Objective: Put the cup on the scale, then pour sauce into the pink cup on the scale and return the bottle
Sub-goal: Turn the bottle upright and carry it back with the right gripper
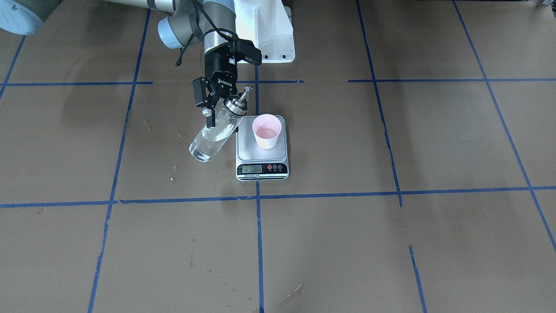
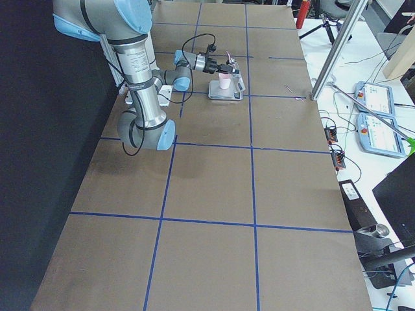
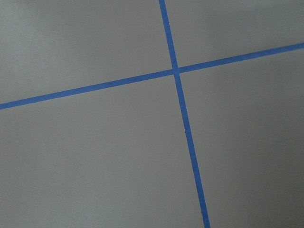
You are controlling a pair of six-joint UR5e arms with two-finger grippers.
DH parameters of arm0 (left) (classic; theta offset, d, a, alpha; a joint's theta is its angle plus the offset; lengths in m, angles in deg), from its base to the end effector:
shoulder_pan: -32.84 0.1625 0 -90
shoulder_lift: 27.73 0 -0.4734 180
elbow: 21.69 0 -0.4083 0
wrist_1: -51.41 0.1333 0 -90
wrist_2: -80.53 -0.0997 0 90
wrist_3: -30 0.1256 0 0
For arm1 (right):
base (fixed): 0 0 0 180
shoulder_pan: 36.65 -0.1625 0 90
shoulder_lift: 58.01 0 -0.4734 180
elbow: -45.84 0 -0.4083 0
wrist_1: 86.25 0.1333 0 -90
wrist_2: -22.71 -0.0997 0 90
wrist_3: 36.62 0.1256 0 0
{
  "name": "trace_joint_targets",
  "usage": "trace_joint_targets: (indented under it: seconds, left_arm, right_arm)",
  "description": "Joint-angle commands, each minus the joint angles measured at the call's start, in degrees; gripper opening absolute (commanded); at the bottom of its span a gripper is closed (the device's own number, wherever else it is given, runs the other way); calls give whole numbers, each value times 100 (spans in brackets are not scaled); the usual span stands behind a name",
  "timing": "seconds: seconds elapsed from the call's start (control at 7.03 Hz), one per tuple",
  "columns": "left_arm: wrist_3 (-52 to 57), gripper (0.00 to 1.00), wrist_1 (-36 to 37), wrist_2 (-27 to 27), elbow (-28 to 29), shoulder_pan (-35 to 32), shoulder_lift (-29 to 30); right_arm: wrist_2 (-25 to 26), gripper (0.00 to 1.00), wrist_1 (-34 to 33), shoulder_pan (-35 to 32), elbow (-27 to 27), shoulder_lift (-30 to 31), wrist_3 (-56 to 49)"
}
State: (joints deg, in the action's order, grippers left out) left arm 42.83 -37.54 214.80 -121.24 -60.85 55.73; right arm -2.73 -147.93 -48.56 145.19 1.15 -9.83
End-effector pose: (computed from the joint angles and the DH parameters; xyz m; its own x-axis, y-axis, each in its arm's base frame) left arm -0.0749 -0.4527 0.6979 0.7125 0.1998 -0.6726 -0.0963 0.9774 0.1883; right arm -0.5766 -0.3738 0.2325 0.9746 -0.1863 0.1241 -0.0905 0.1788 0.9797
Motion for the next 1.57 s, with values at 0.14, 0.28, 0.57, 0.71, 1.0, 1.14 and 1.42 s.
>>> trace_joint_targets:
  seconds: [0.14, 0.28, 0.57, 0.71, 1.0, 1.14, 1.42]
  left_arm:
    - [0, 100, 0, 3, -12, 0, 3]
    - [0, 100, -9, 3, -12, 0, 3]
    - [0, 100, -9, 3, -12, 9, 3]
    - [0, 100, -18, 3, -12, 0, 3]
    - [0, 100, -9, 3, -12, 9, -5]
    - [0, 100, -9, 3, -12, 9, -5]
    - [0, 100, -9, 3, -12, 9, -5]
  right_arm:
    - [-704, 0, 51, -14, 1039, 147, 2053]
    - [-1013, 0, 51, -22, 1286, 549, 2381]
    - [-1147, 0, 51, -49, 1639, 1471, 2507]
    - [-1148, 0, 51, -58, 1657, 1885, 2751]
    - [-1601, 0, 51, -154, 1657, 2527, 4039]
    - [-1631, 0, 51, -154, 1640, 2948, 4097]
    - [-1788, 0, 51, -163, 1605, 3268, 4151]
